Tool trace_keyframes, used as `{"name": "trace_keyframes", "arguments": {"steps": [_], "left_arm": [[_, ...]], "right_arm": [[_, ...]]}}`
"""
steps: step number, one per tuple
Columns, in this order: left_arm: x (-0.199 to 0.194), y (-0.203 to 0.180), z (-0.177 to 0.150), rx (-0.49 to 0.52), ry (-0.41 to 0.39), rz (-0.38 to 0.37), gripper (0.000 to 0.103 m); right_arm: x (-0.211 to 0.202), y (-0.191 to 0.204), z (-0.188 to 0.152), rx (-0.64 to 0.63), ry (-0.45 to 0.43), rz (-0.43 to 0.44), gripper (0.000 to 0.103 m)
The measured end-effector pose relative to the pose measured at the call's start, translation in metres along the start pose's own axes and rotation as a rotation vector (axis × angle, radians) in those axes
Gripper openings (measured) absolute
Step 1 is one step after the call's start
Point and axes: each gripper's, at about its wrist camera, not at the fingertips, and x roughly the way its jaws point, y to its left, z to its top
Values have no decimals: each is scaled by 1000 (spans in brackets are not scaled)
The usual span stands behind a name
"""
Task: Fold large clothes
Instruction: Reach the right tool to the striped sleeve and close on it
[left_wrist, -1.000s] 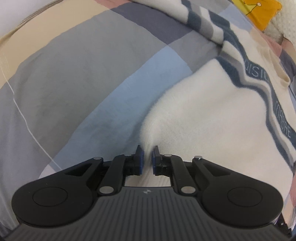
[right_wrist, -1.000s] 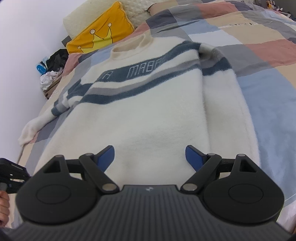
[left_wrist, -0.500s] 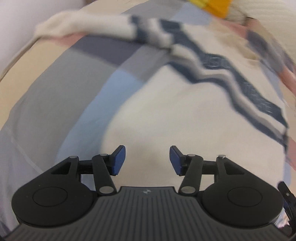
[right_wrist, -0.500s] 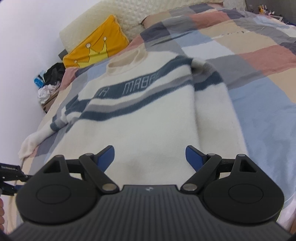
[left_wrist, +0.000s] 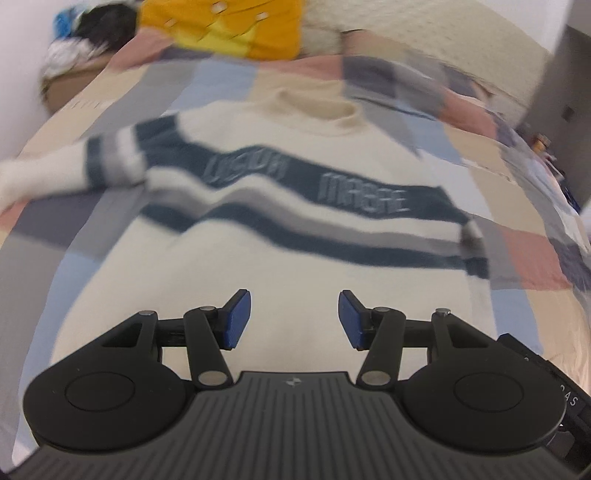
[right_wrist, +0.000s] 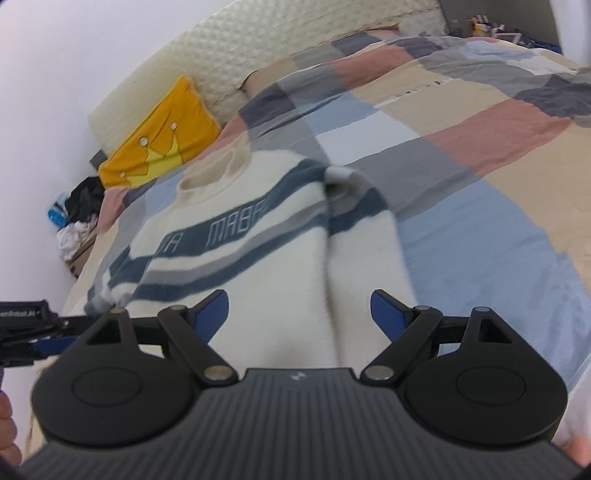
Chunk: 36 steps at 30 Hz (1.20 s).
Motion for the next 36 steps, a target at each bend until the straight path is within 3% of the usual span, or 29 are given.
{"name": "trace_keyframes", "arguments": {"steps": [4, 10, 15, 18, 22, 27, 32, 36], "left_arm": [[12, -23, 2, 61, -19, -43, 59], [33, -33, -19, 159, -44, -44, 59], [53, -10, -38, 129, -10, -75, 59], [61, -1, -46, 113, 6, -77, 59], [66, 12, -49, 47, 19, -121, 59], [69, 14, -48, 39, 18, -134, 59], [67, 20, -43, -10, 14, -176, 59], [62, 28, -41, -37, -2, -180, 59]], "right_arm": [[3, -11, 6, 30, 1, -10, 86], [11, -32, 29, 85, -4, -29, 86], [20, -52, 55, 119, 11, -29, 86], [32, -46, 67, -3, -9, -123, 86], [56, -53, 81, -102, -1, -157, 85], [73, -82, 79, 26, 53, -148, 83], [95, -92, 71, 174, 115, -40, 83], [121, -79, 68, 111, 151, -59, 74]]}}
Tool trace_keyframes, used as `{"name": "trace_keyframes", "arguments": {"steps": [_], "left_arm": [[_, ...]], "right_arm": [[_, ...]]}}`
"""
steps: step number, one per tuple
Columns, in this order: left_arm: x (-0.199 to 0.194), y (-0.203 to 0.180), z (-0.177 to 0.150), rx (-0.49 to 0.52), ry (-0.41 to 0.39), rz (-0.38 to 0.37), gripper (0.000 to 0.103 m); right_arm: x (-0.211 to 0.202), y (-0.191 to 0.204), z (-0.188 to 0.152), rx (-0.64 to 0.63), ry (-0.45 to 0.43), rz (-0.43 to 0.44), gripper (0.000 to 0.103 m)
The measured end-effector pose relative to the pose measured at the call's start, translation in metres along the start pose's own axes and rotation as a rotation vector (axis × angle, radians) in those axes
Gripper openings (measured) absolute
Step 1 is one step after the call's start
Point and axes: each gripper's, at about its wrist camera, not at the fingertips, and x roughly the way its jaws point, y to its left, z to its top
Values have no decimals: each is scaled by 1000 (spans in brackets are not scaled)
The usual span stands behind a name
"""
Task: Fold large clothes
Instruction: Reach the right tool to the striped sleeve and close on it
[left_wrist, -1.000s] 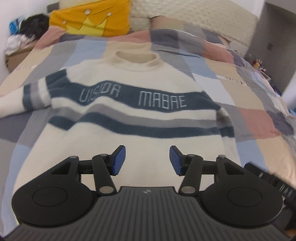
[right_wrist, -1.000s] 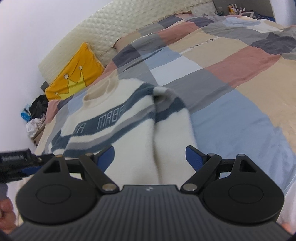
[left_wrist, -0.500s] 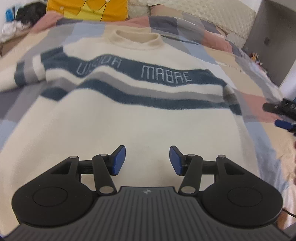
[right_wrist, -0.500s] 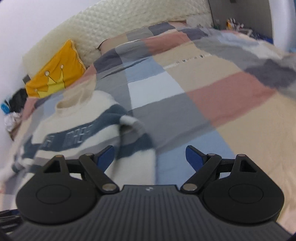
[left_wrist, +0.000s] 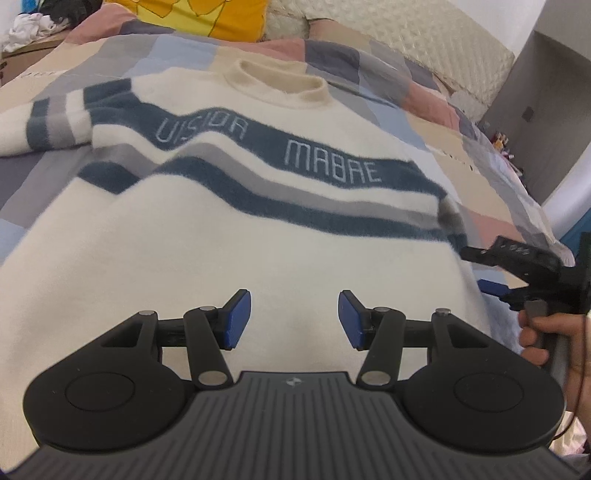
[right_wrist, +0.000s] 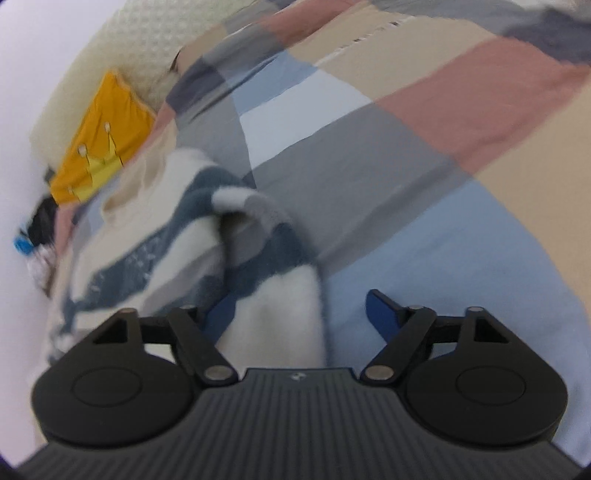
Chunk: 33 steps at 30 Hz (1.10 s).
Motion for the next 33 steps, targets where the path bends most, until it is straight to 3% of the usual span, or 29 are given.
{"name": "trace_keyframes", "arguments": {"steps": [3, 6, 12, 14, 16, 18, 20, 28, 31, 33], "left_arm": [[-6, 10, 0, -56, 1, -19, 59], [-13, 18, 0, -95, -5, -44, 59], [-18, 26, 1, -102, -18, -41, 59], [-18, 30, 1, -112, -15, -47, 59], [-18, 33, 2, -125, -16, -52, 59], [-19, 37, 4, -139, -18, -52, 59], [-20, 42, 5, -158, -24, -53, 59], [-37, 68, 14, -233, -104, -41, 59], [-41, 80, 17, -280, -115, -47, 59], [-41, 89, 18, -311, -124, -48, 59]], "right_arm": [[7, 10, 5, -58, -58, -33, 67], [11, 14, 13, -59, -115, -13, 67], [40, 15, 25, -23, -133, -11, 65], [53, 17, 27, -19, -134, -22, 52], [61, 22, 27, -20, -135, -55, 26], [62, 32, 24, -17, -171, -48, 14], [55, 49, 21, -41, -209, -43, 14], [18, 140, -9, -416, -354, 78, 13], [13, 178, -34, -583, -359, 159, 13], [20, 197, -54, -678, -317, 177, 13]]}}
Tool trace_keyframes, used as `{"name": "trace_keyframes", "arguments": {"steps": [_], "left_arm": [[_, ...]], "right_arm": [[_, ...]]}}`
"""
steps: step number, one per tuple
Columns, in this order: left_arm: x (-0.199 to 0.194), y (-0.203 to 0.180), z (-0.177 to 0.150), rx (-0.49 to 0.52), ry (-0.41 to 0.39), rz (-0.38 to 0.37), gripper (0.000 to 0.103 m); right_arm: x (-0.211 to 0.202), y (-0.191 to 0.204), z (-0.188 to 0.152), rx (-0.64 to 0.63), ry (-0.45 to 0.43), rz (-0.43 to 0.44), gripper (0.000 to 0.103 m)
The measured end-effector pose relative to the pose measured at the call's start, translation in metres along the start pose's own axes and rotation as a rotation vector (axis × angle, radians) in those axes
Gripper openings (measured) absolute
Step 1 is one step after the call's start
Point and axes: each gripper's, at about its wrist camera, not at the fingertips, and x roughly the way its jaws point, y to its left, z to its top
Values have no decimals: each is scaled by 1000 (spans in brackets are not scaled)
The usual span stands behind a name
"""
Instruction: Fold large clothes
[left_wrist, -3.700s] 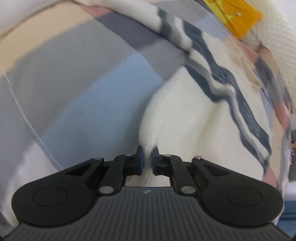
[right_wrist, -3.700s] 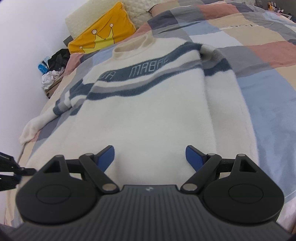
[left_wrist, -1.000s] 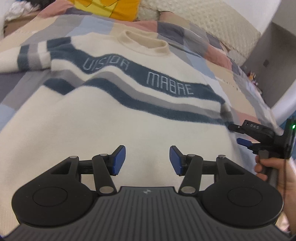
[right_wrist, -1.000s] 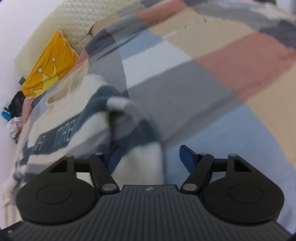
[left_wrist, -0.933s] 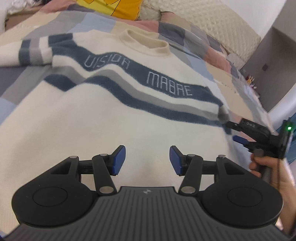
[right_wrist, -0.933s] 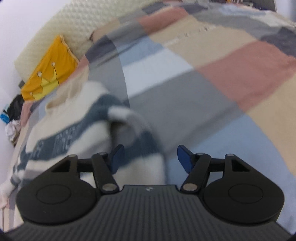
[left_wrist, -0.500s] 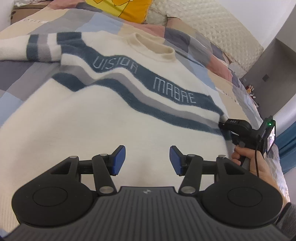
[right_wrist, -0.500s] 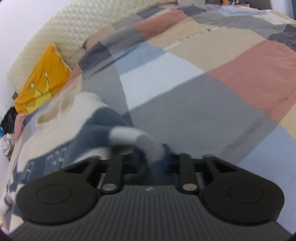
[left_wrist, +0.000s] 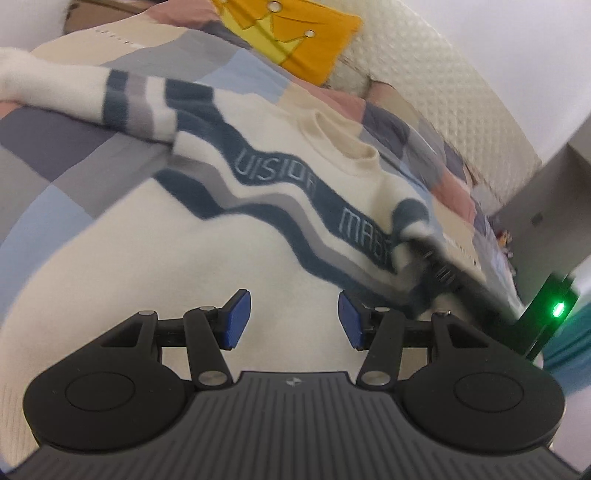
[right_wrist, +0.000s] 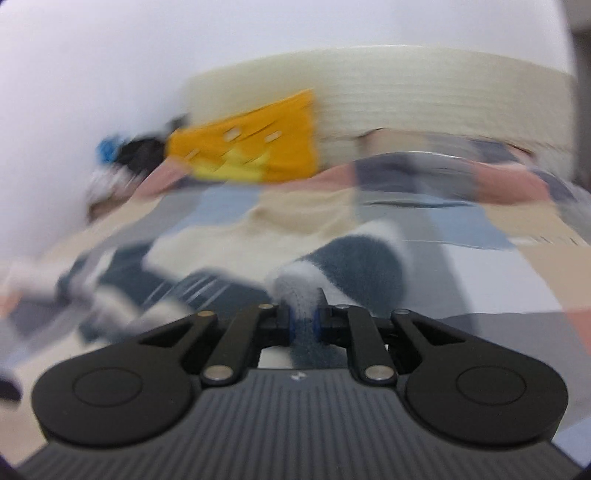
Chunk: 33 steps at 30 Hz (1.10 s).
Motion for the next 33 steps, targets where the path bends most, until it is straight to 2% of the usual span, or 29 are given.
{"name": "trace_keyframes", "arguments": {"steps": [2, 6, 9, 14, 17, 19, 21, 26, 31, 33], "left_arm": [[4, 7, 3, -20, 3, 30, 58], [14, 20, 4, -78, 31, 39, 58], [25, 24, 0, -85, 56, 59, 58], [49, 30, -9, -109, 120, 94, 58], [57, 32, -11, -109, 128, 111, 58], [57, 32, -11, -109, 126, 113, 58], [57, 30, -11, -106, 124, 115, 58], [56, 28, -11, -107, 126, 120, 58], [54, 16, -14, -15, 131, 164, 58], [52, 10, -17, 14, 130, 165, 58]], "right_arm": [[11, 18, -12, -23, 66, 40, 13], [33, 44, -50, -101, 176, 55, 13], [32, 55, -57, -159, 168, 37, 13], [24, 47, -48, -51, 170, 42, 17], [17, 42, -42, 28, 196, 58, 32], [13, 40, -38, 95, 218, 107, 55], [3, 37, -34, 129, 222, 126, 62], [-38, 30, -20, 102, 225, 83, 62], [-84, 21, -14, 47, 192, -14, 62], [-101, 22, -18, 20, 174, -87, 62]]}}
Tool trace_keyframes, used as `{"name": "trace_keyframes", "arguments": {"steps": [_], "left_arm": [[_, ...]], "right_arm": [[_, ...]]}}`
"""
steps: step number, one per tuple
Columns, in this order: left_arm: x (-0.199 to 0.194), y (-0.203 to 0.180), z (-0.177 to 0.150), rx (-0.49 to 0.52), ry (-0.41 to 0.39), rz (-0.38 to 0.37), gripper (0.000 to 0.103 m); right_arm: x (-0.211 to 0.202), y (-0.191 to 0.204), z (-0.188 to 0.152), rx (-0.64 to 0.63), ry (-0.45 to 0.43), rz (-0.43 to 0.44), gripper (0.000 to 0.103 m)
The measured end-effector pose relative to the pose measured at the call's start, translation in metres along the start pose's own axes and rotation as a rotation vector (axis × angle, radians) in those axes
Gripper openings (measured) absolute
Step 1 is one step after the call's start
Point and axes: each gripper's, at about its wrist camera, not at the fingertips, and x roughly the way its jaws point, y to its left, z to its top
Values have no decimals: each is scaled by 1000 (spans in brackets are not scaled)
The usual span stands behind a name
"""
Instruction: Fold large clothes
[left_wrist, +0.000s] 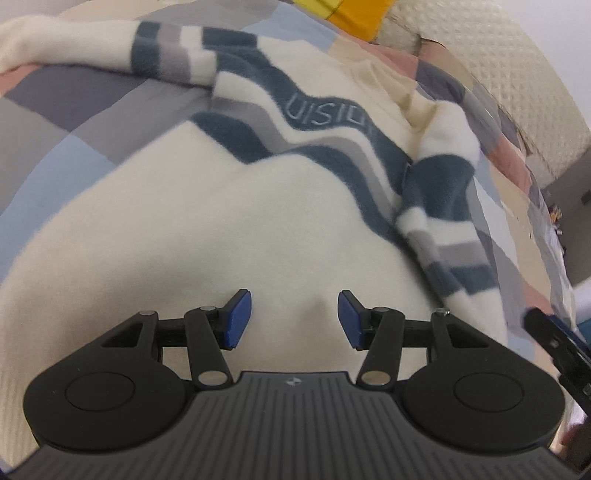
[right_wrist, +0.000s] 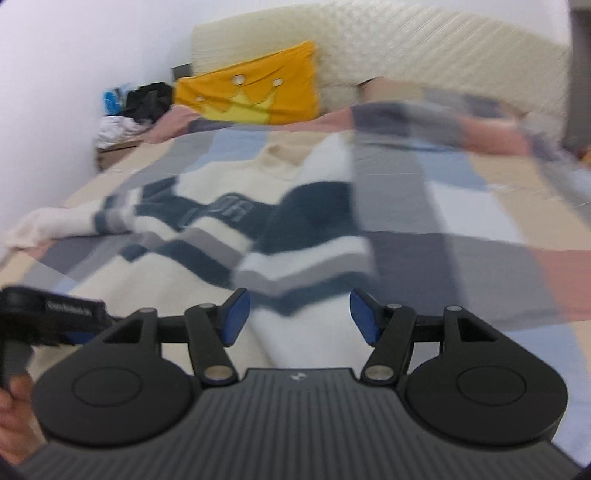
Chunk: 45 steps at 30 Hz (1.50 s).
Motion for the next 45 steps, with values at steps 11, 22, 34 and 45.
{"name": "trace_keyframes", "arguments": {"steps": [11, 22, 34, 45], "left_arm": [[-22, -21, -17, 77, -3, -64, 58], [-24, -21, -17, 59, 15, -108, 58], [-33, -12, -18, 24, 18, -124, 58], [-34, -11, -22, 39, 22, -137, 58]], "right_arm": [[-45, -21, -39, 116, 46, -182, 62], [-70, -40, -62, 354, 131, -268, 62], [-61, -53, -83, 532, 285, -309, 58], [-25, -84, -87, 678, 459, -260, 12]]}}
